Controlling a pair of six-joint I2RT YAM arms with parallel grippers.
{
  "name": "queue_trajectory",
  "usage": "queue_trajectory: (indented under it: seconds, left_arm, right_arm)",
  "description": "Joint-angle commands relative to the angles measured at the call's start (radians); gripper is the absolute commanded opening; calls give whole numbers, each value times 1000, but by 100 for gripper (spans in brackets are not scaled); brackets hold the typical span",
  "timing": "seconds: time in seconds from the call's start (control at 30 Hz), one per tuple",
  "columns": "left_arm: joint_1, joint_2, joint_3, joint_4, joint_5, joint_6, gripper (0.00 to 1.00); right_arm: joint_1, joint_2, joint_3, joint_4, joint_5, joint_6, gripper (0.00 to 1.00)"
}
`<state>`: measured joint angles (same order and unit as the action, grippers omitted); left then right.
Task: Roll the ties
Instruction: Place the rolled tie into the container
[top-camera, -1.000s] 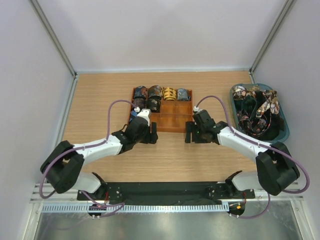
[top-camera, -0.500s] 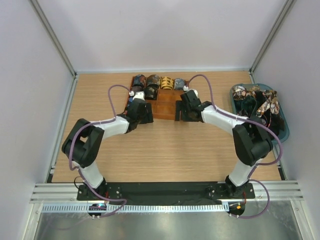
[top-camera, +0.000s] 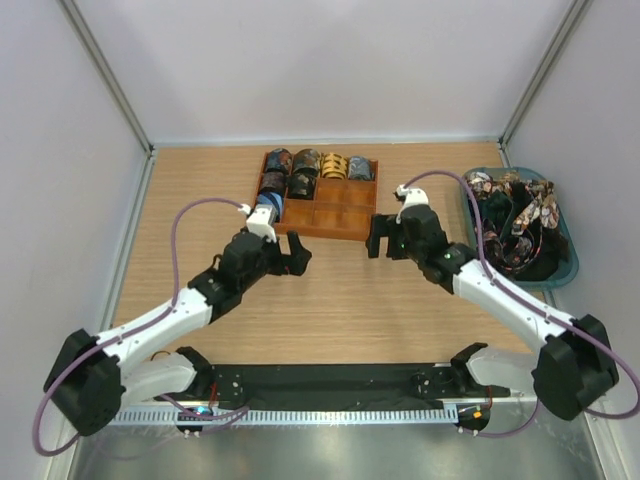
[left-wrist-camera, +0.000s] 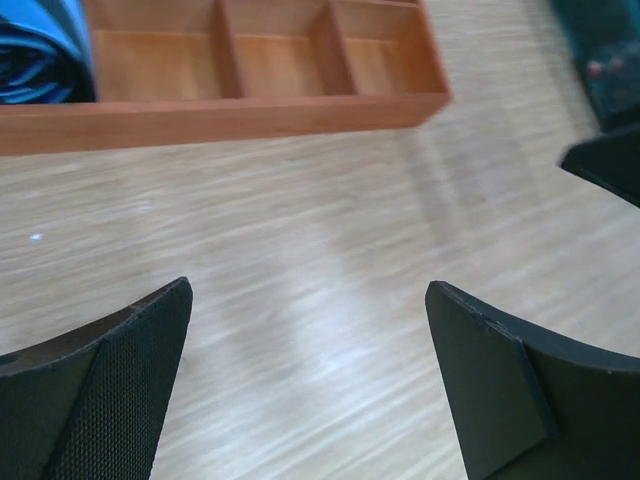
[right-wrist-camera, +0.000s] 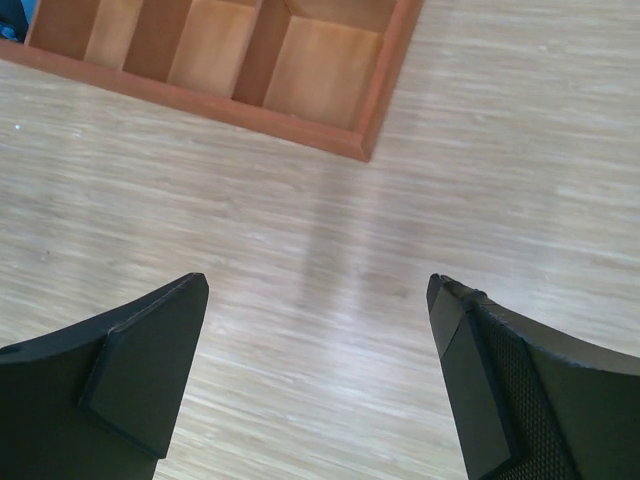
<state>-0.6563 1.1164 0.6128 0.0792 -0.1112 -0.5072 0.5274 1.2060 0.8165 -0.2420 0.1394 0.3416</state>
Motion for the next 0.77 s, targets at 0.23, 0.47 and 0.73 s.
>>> queue_trajectory:
  seconds: [0.23, 0.47, 0.73]
  left_arm:
    - [-37, -142, -275, 289, -10, 98, 100]
    - [-37, -139, -315, 378, 15, 87, 100]
    - [-37, -136, -300, 346, -13, 84, 100]
  right_arm:
    - [3, -273, -401, 469, 71, 7, 100]
    - [3, -298, -435, 517, 17, -9, 100]
    - [3, -292, -444, 541, -1, -9, 100]
